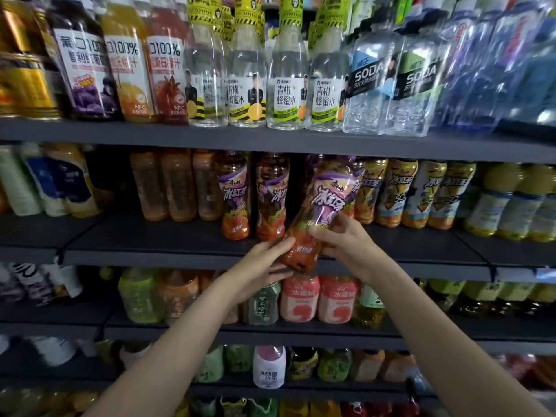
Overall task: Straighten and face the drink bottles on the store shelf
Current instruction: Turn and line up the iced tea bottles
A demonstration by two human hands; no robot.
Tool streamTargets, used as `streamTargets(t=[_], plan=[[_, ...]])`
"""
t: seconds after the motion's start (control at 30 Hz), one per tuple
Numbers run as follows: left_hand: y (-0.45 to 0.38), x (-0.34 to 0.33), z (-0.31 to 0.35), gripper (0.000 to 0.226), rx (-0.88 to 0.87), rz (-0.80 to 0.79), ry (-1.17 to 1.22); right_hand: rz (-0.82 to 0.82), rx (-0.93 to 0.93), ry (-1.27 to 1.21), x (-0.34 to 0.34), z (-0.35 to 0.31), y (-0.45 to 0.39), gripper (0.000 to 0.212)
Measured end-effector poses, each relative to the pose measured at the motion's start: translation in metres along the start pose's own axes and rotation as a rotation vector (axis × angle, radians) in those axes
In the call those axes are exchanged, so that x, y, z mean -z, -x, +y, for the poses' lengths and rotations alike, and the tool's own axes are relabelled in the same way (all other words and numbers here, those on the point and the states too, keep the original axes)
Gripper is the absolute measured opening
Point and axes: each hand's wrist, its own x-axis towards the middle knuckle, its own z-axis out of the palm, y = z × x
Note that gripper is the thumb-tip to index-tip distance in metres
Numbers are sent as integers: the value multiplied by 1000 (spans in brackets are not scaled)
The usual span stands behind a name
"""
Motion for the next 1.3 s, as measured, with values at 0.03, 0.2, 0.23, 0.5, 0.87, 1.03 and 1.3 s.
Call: streamTargets(t=[0.03,0.2,0.23,0.5,0.87,1.03,1.3], plan=[[6,-3,1,29,16,-43,95,-25,6,-16,0,-2,6,33],[33,-2,2,48,-205,109,-335,83,-60,-84,-3,-14,23,31],[37,1,2,51,-274,175,-521,123,-97,-113,-3,-13,25,34],[57,9,10,63,-612,328,-953,212,-126,-472,-15,-4,39,40],[58,10,13,60,-389,366,-610,61,100,-205,-19,-27,42,33],[59,5,13,69,-661,537,-823,162,37,-300,-24,-25,37,37],[63,12,36,64,-618,330,-449,204,-51,-603,-20,-34,32,29]])
